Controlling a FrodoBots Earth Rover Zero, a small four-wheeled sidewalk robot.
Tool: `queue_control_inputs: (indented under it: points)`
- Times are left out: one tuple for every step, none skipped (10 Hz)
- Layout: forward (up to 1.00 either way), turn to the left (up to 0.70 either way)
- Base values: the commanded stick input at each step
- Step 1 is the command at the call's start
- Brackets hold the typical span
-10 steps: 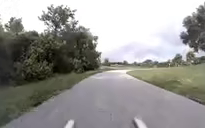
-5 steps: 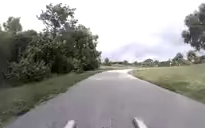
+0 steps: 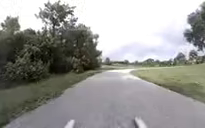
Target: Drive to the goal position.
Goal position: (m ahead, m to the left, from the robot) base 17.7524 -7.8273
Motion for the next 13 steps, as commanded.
queue_control_inputs:
  points:
    - [0.70, 0.00]
    - [0.70, 0.00]
    - [0.70, 0.00]
    - [0.70, 0.00]
    - [0.70, 0.00]
    - [0.70, 0.00]
    - [0.70, 0.00]
    - [0.70, 0.00]
    - [0.70, 0.00]
    - [0.70, 0.00]
    - [0.70, 0.00]
    - [0.70, 0.00]
    - [0.70, 0.00]
